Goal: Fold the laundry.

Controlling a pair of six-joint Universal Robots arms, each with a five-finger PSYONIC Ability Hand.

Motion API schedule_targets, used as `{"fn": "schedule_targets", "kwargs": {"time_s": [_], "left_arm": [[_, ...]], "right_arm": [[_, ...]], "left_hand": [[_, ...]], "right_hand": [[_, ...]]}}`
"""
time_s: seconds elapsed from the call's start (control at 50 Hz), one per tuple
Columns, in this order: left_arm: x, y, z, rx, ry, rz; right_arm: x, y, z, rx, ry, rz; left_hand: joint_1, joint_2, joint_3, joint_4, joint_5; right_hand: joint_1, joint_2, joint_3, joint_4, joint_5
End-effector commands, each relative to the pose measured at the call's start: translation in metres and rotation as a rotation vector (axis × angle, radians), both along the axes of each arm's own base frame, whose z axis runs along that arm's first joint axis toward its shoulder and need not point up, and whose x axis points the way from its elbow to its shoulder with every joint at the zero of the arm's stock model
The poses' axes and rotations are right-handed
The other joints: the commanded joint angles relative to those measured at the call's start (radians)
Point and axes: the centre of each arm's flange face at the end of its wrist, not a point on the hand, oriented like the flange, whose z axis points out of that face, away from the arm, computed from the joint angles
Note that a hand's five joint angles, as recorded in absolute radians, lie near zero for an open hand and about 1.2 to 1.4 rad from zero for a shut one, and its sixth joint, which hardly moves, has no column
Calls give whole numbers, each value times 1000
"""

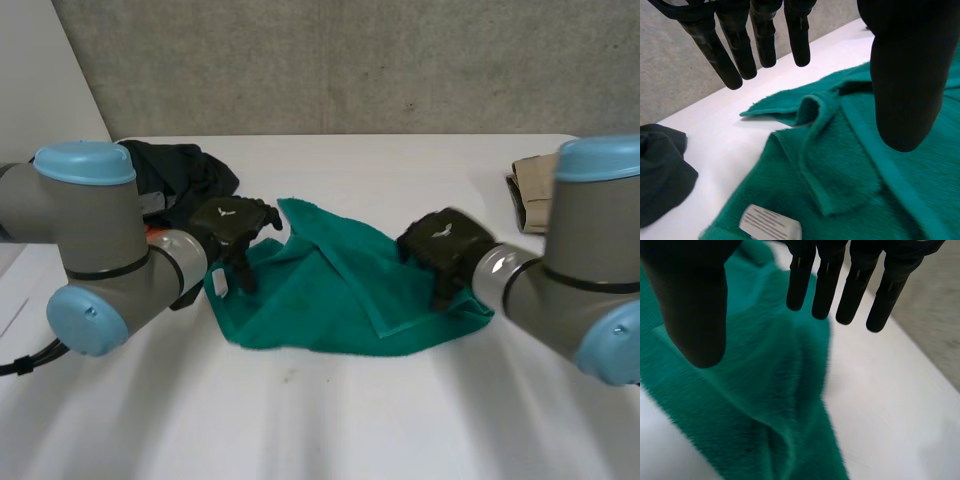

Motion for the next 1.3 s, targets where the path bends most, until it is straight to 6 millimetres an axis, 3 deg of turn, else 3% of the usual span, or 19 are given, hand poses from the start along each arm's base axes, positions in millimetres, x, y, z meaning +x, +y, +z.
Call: {"fn": "schedule_targets", "kwargs": {"time_s": [0.02,0.14,0.24,0.28,0.4,0.58,0.74,0.8,0.82,0.84,0.86,0.94,1.04,1.12,1.22,1.3], "left_arm": [[2,28,1,25,-17,-17],[2,34,4,6,-5,-22],[-1,35,2,-4,-6,-32],[-4,35,2,-4,-6,-38],[-17,37,0,-13,-4,-61],[-40,36,-10,-25,-15,-72],[-71,37,-33,16,-20,-93],[-81,48,-44,80,-58,-119],[-82,51,-46,100,-71,-126],[-83,57,-49,131,-96,-127],[-83,58,-48,137,-104,-125],[-73,47,-22,78,-113,-25],[-43,16,45,-131,-31,190],[-25,15,71,-175,5,182],[-8,23,69,-142,-6,105],[6,24,55,-118,-28,111]], "right_arm": [[15,-1,-44,3,108,107],[18,-16,-59,-58,71,62],[19,-28,-50,-162,-33,0],[19,-28,-41,-185,-78,-17],[18,-26,17,-248,-272,-60],[10,-19,35,-106,-272,-110],[1,-1,36,72,-275,-176],[1,1,46,66,-335,-197],[1,0,48,62,-348,-205],[1,-3,49,54,-370,-222],[0,-6,49,48,-379,-232],[-7,-28,52,6,-401,-301],[-31,-71,56,-61,-412,-437],[-54,-96,58,-100,-406,-540],[-72,-105,47,-64,-371,-601],[-78,-100,34,-17,-316,-601]], "left_hand": [[-47,-11,-26,-9,3],[-50,-14,-29,-12,0],[-47,-11,-26,-9,3],[-47,-11,-26,-9,3],[-47,-11,-26,-9,3],[-77,-40,-55,-38,-27],[-210,-173,-188,-171,-160],[66,102,87,104,116],[294,330,315,333,344],[886,923,908,925,936],[1011,1048,1032,1050,1061],[1012,1049,1034,1051,1062],[1012,1049,1034,1051,1062],[1012,1049,1034,1051,1062],[1012,1049,1034,1051,1062],[1012,1049,1034,1051,1062]], "right_hand": [[-60,-51,-51,-53,-28],[33,42,42,40,65],[852,861,860,859,883],[853,862,862,860,885],[853,862,862,860,885],[853,862,862,860,885],[853,862,862,860,885],[853,862,862,860,885],[853,862,862,860,885],[853,862,862,860,885],[853,862,862,860,885],[853,862,862,860,885],[853,862,862,860,885],[853,862,862,860,885],[853,862,862,860,885],[853,862,862,860,885]]}}
